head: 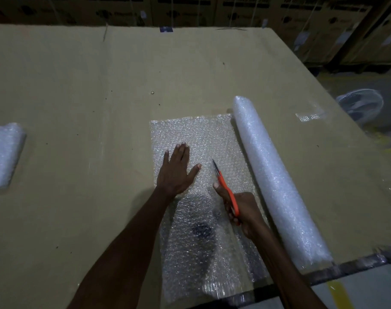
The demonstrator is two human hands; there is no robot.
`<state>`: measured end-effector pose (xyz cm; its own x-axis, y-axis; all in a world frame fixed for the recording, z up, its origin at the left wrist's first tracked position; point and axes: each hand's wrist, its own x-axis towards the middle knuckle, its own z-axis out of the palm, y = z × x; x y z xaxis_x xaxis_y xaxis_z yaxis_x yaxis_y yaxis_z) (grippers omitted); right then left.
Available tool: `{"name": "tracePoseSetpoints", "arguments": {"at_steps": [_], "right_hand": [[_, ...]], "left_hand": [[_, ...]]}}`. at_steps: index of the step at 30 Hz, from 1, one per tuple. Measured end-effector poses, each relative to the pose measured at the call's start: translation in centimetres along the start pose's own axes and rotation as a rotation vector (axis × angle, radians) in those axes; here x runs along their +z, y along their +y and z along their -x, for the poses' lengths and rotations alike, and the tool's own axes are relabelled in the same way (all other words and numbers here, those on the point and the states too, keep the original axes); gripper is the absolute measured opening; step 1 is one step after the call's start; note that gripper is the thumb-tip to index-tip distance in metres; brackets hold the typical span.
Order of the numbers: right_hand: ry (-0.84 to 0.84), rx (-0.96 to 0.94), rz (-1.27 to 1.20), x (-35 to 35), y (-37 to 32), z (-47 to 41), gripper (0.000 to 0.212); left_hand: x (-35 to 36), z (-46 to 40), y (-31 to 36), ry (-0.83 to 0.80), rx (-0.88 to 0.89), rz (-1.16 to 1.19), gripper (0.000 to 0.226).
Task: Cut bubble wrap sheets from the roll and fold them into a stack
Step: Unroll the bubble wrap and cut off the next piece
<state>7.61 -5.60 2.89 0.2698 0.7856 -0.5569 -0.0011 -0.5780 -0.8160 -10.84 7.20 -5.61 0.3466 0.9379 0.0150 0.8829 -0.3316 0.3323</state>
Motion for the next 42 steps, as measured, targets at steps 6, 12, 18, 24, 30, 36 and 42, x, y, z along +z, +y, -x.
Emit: {"name": "tracePoseSetpoints", "arguments": {"at_steps": [6, 12, 18, 24, 30, 36, 42], "right_hand": [[0.01, -0.022, 0.01, 0.3, -0.2, -0.8, 0.063], [0.0, -0.024, 0.019, 0.1, -0.6, -0.9, 0.061], [0.011, -0.034, 0.051, 0.5, -0.9, -1.9, 0.064], [-0.004, -0.024, 0.019, 0.7, -1.7, -2.3, 0.059], [0.024, -0.028, 0.042, 1.1, -1.7, -3.0, 0.059], [-0.006, -0.01, 0.022, 1.1, -2.5, -2.7, 0.058], [0.006, -0.032, 0.002, 1.6, -3.0, -3.3, 0.057]], "left_hand": [[-0.1, 0.0, 0.1, -0.016, -0.007, -0.002, 0.085], [0.1, 0.0, 0.0, -0.005, -0.008, 0.001, 0.084], [0.1, -0.1, -0.1, -0.003, -0.006, 0.002, 0.084], [0.0, 0.1, 0.0, 0.017, -0.002, 0.011, 0.086], [-0.2, 0.0, 0.1, 0.004, -0.008, 0.008, 0.087], [0.0, -0.1, 0.1, 0.003, -0.017, 0.002, 0.088], [0.1, -0.1, -0.1, 0.026, -0.009, -0.007, 0.085]]}}
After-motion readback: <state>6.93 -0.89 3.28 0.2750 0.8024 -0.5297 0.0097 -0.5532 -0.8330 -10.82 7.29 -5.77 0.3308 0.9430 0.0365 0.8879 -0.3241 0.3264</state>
